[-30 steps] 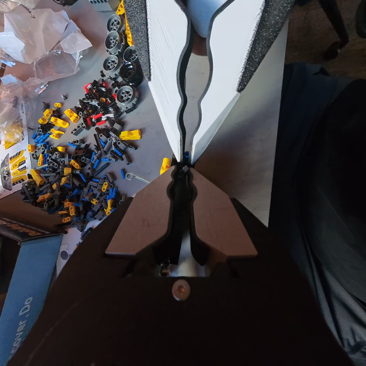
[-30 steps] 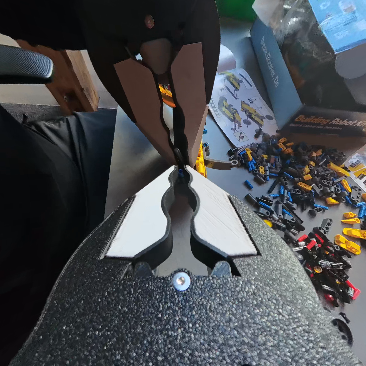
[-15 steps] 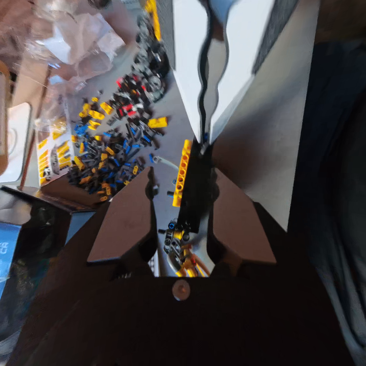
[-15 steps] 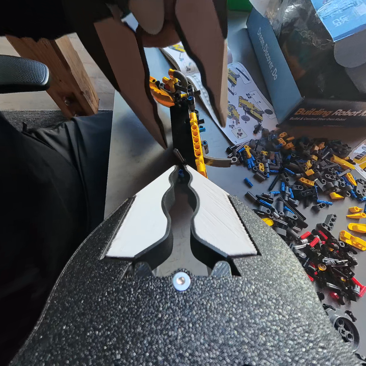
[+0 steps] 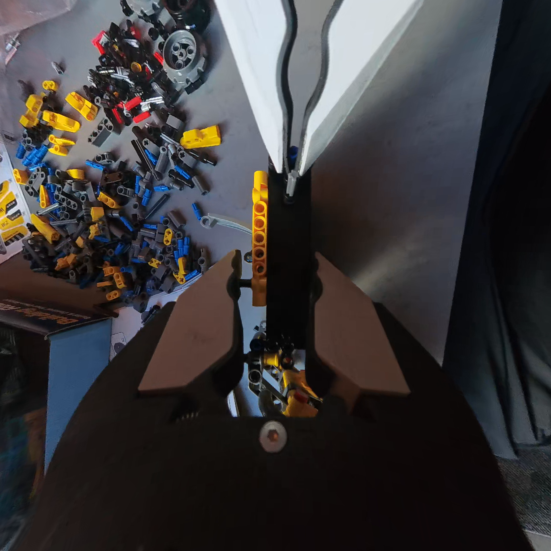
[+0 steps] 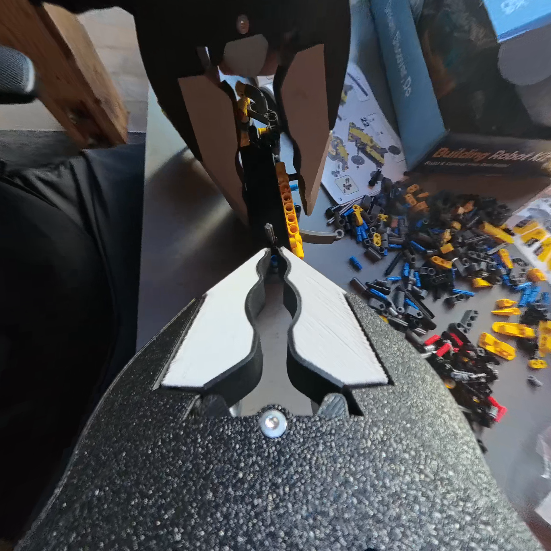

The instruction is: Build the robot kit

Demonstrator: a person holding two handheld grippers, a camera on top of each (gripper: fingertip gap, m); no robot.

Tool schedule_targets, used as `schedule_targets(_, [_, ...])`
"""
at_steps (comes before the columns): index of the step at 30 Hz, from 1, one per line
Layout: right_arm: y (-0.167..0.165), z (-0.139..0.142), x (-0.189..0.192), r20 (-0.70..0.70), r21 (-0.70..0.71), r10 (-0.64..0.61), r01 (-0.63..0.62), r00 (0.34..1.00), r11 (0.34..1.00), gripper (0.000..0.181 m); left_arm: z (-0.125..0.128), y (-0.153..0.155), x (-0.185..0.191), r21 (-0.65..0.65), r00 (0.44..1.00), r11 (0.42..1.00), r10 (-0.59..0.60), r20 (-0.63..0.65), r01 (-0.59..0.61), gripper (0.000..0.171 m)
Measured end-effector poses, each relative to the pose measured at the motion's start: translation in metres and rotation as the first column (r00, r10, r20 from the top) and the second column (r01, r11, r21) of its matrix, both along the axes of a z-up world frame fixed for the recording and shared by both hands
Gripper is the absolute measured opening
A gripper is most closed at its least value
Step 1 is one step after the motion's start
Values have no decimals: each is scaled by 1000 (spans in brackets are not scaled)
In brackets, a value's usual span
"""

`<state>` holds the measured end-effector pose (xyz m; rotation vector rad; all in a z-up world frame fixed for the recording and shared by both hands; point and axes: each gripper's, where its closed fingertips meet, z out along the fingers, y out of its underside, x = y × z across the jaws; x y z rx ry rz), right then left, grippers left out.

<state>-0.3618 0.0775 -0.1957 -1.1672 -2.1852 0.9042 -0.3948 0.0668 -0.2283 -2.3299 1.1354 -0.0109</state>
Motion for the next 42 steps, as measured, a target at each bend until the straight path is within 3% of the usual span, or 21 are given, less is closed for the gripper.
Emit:
schedule_targets(7, [5,-1,-6,103,-211,58,-36,993,977,3,0,3,-1,-18,996,1000,19,91,-18,42])
schedule_targets(13, [7,2,-9,117,-526,56,14,992,850,5,1,5,-1,-39,990,999,31,137,-26,42])
schedule_targets(15, [7,2,-7,126,-569,48,33,991,821,6,1,5,1,-29,989,999,23,148,-19,42])
schedule_targets(20, [8,5,-7,135,-485,5,62,991,872,5,2,5,1,-46,987,999,7,159,0,42])
schedule_targets(28, [17,14,-1,-17,-445,-72,57,997,893,27,3,8,1,-50,980,999,13,200,-3,43])
schedule_targets(31, [16,9,0,-35,-406,-55,36,998,913,24,3,8,1,-53,981,999,21,190,-11,43])
schedule_targets(33, [21,9,2,-52,-328,-58,38,997,944,22,2,8,1,-50,983,999,21,181,-12,43])
schedule_targets(36, [33,17,4,-65,-235,-56,39,996,971,0,2,7,2,-53,988,999,0,156,8,43])
schedule_targets(42, [22,19,17,28,23,64,-65,998,998,0,1,9,13,-73,986,994,-67,156,79,43])
